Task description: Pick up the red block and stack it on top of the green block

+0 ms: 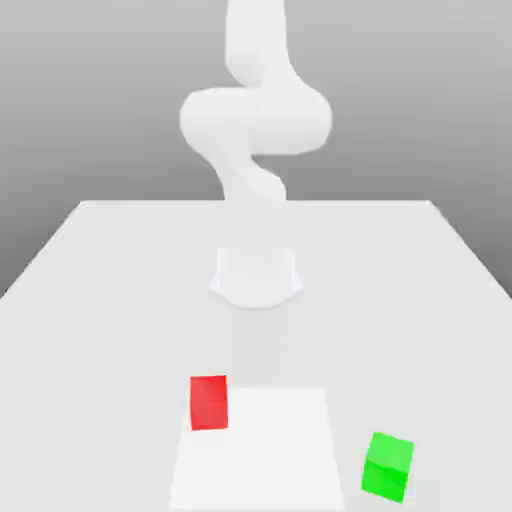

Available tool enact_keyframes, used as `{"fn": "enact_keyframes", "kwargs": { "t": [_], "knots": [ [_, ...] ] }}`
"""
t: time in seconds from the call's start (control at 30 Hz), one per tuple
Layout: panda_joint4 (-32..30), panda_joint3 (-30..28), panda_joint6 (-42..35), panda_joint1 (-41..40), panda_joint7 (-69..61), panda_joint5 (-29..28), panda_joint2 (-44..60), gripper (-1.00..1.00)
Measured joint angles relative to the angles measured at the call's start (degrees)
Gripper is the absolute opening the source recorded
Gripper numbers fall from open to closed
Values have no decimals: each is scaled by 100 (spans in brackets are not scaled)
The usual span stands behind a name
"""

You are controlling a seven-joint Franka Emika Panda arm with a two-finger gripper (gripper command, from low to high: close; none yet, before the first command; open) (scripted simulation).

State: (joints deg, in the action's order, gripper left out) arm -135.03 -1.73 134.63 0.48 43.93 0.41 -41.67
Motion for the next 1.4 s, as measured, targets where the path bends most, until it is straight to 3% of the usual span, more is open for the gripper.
{"fn": "enact_keyframes", "kwargs": {
  "t": [0.4, 0.57, 0.73, 0.83, 0.87, 1.1, 1.4],
  "knots": [
    [-1779, -691, 1614, 132, -1011, 135, 2436, 0],
    [-2616, -835, 2418, -3, -1306, -71, 3642, 0],
    [-2680, -738, 3240, -60, -1670, 279, 4668, 0],
    [-2604, -363, 3739, -352, -1929, 638, 5263, 0],
    [-2588, -269, 3850, -429, -1976, 705, 5393, -100],
    [-2588, -255, 3845, -448, -1955, 679, 5390, -100],
    [-2604, -437, 2540, -306, -1388, -173, 4056, -100]
  ]
}}
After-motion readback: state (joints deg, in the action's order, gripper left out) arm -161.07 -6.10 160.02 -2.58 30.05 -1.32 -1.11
